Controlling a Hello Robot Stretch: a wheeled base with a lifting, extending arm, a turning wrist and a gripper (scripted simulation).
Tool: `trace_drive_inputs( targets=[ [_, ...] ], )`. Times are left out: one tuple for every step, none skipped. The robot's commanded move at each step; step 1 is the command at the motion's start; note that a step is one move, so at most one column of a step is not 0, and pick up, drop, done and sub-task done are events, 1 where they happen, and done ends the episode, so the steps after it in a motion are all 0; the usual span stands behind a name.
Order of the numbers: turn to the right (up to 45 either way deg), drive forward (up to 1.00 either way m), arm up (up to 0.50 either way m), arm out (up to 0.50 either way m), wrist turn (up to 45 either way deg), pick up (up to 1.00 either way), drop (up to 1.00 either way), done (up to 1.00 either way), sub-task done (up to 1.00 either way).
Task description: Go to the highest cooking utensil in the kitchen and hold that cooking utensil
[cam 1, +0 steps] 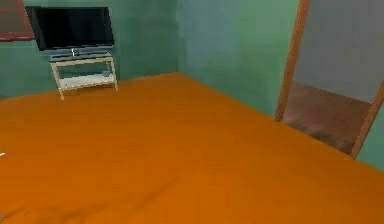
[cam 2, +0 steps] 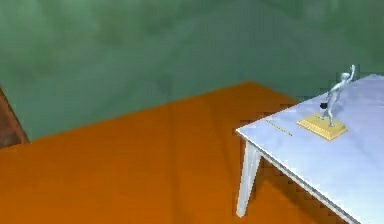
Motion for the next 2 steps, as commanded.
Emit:
trace_drive_inputs(
  targets=[
    [0.0,0.4,0.0,0.0,0.0,0.0,0.0,0.0,0.0],
    [-24.0,0.0,0.0,0.0,0.0,0.0,0.0,0.0,0.0]
  ],
)
